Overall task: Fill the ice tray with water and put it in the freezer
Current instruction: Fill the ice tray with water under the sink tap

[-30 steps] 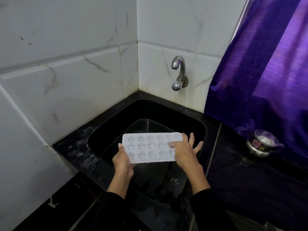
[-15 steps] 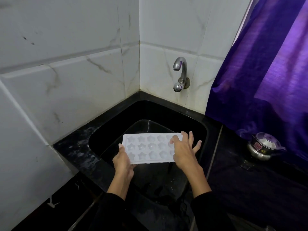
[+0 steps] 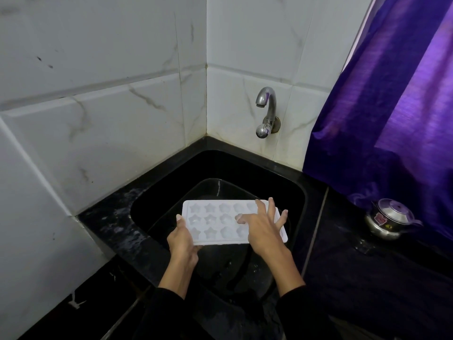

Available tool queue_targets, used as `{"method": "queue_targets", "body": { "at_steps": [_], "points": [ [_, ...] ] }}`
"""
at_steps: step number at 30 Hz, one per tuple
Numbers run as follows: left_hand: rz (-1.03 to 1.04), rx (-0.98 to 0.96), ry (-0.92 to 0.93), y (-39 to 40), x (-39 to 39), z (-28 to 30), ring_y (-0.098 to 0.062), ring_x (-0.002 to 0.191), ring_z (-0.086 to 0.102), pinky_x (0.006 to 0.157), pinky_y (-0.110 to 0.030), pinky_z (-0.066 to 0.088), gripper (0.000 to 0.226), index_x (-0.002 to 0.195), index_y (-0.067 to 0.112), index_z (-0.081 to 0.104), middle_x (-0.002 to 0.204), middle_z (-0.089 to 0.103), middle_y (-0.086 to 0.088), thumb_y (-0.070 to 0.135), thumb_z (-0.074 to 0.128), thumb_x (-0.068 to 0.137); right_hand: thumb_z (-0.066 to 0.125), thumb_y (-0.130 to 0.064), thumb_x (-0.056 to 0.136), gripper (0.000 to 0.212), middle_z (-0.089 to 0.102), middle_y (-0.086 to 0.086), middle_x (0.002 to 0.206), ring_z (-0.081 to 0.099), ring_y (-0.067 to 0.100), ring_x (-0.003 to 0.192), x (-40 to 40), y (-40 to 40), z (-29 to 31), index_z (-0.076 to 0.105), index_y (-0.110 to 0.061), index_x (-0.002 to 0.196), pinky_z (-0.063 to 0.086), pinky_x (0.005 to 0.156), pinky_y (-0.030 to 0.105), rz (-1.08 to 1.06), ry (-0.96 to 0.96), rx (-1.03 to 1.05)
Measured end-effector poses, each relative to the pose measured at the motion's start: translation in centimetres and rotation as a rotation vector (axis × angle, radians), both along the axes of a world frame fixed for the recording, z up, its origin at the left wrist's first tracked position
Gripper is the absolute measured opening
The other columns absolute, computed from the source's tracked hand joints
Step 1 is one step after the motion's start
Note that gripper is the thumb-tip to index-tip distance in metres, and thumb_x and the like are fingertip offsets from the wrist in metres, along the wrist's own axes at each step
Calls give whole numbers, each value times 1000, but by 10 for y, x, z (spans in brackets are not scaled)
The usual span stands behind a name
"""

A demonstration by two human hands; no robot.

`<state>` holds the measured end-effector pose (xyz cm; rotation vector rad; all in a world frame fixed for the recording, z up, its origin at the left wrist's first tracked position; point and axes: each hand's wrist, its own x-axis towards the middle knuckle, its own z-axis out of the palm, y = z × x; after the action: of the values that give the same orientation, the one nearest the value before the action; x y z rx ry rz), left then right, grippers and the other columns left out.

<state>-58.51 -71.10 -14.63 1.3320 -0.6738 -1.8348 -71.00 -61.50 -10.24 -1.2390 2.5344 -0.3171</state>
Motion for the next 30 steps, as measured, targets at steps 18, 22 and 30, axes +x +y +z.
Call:
{"method": "queue_targets", "body": {
  "at_steps": [18,22,30],
  "points": [
    [8,3,-4,-1,-1,2,-26,83,66,73,-44,54,36,90,13,58,93,67,-9,43,40,99,46,23,70,76,-2,17,161,-25,39,144,6,-3,-1,57,-26,127,-14,111,66,54,109,3],
    [3,3,1,0,0,1,-27,86,66,76,-45,54,36,88,15,58,92,67,-8,43,40,99,45,23,72,77,-1,15,161,-26,38,144,4,-2,0,57,-29,128,-14,112,64,47,95,4],
    [8,-1,7,0,0,2,-28,88,66,78,-46,54,35,89,15,58,95,67,-9,44,40,99,45,25,69,77,2,16,160,-23,38,145,7,-3,-3,58,-26,125,-14,111,65,55,126,0]
  ]
}}
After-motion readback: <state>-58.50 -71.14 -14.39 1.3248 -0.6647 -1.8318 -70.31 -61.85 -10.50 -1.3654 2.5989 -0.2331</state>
